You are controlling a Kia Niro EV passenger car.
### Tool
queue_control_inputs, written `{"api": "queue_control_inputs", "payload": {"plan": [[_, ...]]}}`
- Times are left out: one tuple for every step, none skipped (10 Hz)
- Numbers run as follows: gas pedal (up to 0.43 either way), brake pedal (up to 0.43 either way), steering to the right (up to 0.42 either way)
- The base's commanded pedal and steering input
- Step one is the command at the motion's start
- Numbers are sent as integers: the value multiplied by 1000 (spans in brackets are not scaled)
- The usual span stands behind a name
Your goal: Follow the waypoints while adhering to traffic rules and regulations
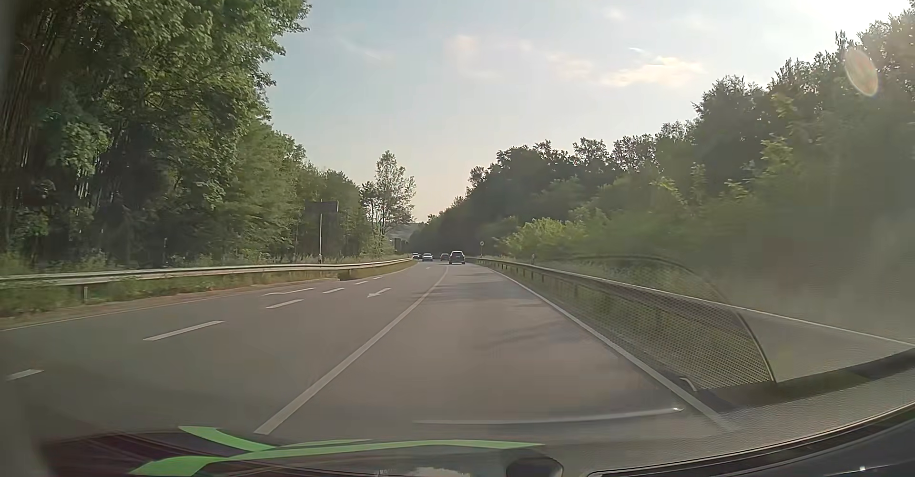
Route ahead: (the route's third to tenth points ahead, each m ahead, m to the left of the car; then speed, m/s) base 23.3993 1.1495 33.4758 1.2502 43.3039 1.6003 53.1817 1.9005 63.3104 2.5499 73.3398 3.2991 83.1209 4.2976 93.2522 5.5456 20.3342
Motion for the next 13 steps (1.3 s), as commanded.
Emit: {"api": "queue_control_inputs", "payload": {"plan": [[157, 0, -7], [157, 0, -7], [150, 0, -7], [157, 0, -7], [157, 0, -7], [157, 0, -7], [169, 0, -7], [169, 0, -7], [169, 0, -7], [169, 0, -7], [169, 0, -7], [169, 0, -7], [157, 0, -8]]}}
